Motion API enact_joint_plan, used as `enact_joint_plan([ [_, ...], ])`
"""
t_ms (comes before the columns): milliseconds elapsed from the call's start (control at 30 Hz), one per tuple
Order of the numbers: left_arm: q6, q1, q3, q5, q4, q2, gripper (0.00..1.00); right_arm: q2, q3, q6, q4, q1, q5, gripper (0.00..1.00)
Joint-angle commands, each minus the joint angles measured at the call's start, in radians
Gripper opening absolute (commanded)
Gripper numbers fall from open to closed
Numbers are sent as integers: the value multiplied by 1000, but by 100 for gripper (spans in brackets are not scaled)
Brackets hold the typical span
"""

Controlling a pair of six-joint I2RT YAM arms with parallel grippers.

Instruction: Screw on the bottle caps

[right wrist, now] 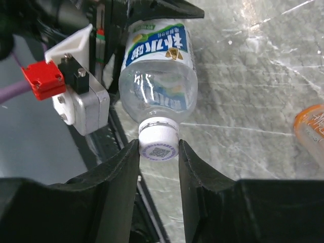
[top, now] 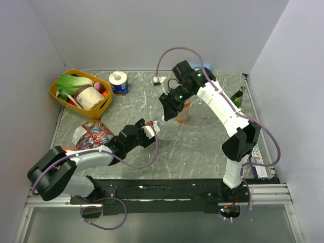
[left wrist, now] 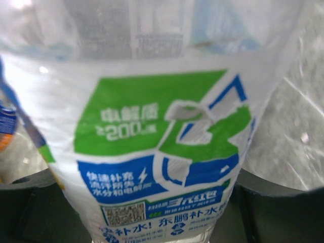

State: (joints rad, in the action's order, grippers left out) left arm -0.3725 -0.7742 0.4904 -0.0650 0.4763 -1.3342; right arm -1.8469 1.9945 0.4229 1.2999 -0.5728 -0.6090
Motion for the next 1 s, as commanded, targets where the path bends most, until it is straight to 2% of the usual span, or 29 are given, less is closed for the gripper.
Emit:
enact_joint_plan([
  [0,24,12,16,5,131,73,1,-12,185,-108,101,68,-84,54],
  [33,27,16,4,30,122,85,1,-21,290,-122,114,86,-98,70],
  [100,20,32,-30,141,78,125,1,-63,403,-121,171,137,-121,77],
  [167,27,46,-38,233,4,157,1,-46,457,-84,171,165,-167,79],
  [200,33,67,-35,285,-23,165,1,-25,440,-55,153,183,-201,79],
  [233,44,81,-29,407,-51,173,1,4,367,61,147,186,-239,75],
  [300,43,139,-3,560,-140,191,1,134,255,248,131,160,-322,71],
  [333,29,156,8,684,-168,196,1,193,98,431,74,140,-319,70],
  [367,17,168,31,712,-195,199,1,321,2,503,21,114,-255,70],
  [400,0,171,45,738,-259,199,1,387,-88,561,-47,84,-221,70],
  [433,-56,176,62,763,-293,198,1,449,-256,686,-156,33,-190,71],
  [467,-86,182,86,809,-323,193,1,554,-331,742,-219,5,-169,73],
  [533,-159,188,105,829,-399,188,1,633,-486,865,-312,-50,-111,76],
  [667,-262,196,160,872,-514,164,1,672,-533,979,-354,-117,-95,77],
  [967,-355,193,211,913,-590,147,1,626,-531,1094,-343,-200,-113,71],
])
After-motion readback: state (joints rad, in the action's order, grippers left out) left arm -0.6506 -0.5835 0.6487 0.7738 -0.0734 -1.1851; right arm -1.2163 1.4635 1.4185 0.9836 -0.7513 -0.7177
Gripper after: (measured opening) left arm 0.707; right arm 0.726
